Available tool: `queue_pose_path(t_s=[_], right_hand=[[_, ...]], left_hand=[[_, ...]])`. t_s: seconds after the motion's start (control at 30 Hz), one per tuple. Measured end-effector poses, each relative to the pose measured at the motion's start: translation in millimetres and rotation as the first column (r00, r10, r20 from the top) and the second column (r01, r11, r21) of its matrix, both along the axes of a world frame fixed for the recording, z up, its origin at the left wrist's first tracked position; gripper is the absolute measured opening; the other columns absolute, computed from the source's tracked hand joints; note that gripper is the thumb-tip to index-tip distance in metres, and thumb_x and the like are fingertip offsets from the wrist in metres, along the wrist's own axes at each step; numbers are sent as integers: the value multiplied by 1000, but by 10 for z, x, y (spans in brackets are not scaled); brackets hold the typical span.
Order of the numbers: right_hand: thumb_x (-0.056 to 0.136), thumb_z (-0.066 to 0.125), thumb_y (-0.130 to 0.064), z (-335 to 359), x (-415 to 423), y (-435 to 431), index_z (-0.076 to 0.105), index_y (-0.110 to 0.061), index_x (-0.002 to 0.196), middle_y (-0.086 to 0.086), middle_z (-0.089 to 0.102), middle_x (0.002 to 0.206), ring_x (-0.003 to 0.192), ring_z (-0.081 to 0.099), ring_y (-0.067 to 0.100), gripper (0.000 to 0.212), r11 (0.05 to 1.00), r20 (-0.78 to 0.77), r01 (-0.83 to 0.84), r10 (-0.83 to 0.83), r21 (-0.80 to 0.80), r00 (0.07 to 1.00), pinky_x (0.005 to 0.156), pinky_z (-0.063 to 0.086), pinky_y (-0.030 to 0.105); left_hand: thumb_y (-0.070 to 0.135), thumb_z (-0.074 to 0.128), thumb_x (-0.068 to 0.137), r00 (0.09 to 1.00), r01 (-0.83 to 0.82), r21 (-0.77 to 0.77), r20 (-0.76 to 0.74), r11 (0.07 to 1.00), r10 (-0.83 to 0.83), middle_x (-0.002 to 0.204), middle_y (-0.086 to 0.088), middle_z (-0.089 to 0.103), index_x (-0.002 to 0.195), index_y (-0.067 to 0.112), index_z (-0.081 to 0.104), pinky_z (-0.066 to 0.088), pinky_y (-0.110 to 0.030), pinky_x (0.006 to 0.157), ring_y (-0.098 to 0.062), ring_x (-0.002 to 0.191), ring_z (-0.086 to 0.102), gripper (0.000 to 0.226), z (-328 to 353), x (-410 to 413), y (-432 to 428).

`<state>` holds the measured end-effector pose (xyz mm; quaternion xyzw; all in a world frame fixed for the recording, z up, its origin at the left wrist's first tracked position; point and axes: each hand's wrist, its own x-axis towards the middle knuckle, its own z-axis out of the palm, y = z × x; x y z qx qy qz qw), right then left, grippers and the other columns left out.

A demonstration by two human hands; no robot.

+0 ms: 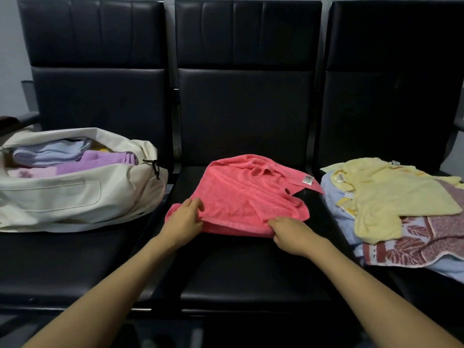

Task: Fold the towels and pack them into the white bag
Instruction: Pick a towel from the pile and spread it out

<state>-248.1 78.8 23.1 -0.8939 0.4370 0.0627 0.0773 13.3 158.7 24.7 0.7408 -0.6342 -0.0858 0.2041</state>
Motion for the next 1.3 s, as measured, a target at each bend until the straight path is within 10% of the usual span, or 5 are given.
queue_pose_path(t_s=[0.2,0.33,0.53,1.13,1.3], right_hand=[[93,48,-18,230,-175,-38,46,-24,76,-1,53,76,66,50,13,18,969,131,-17,-16,248,991,61,38,27],[93,54,-15,394,-280,-86,56,-21,99,-8,55,75,59,54,2,9,984,506,41,-126,176,853,61,43,19],[81,54,-8,227,-403,-184,47,-23,120,-6,45,112,88,56,19,42,992,179,123,-123,12,976,72,48,36],[86,51,-55,167,-233,-130,46,-23,56,-6,51,61,57,44,12,44,935,60,55,-81,350,995,62,38,32],[95,48,-40,165,-361,-252,56,-12,85,3,58,92,86,60,22,31,907,78,420,-418,-15,905,64,42,28]], left_hand=[[9,51,91,995,14,95,-102,995,-4,101,-2,65,107,13,66,40,-24,74,-15,90,57,23,56,286,40],[14,60,91,948,-138,-128,-304,982,93,95,4,64,102,17,64,39,-24,78,-13,93,58,12,58,340,4],[16,74,81,782,-340,-78,-577,937,236,89,-5,68,93,12,65,46,-32,78,-21,87,62,16,-54,396,-59],[68,36,90,993,-96,344,-32,934,113,85,-4,63,77,14,62,49,-34,78,-21,80,60,61,-67,213,-34],[37,52,93,960,-275,172,94,946,263,114,-12,56,107,10,59,46,-37,82,-31,103,57,31,-134,253,-133]])
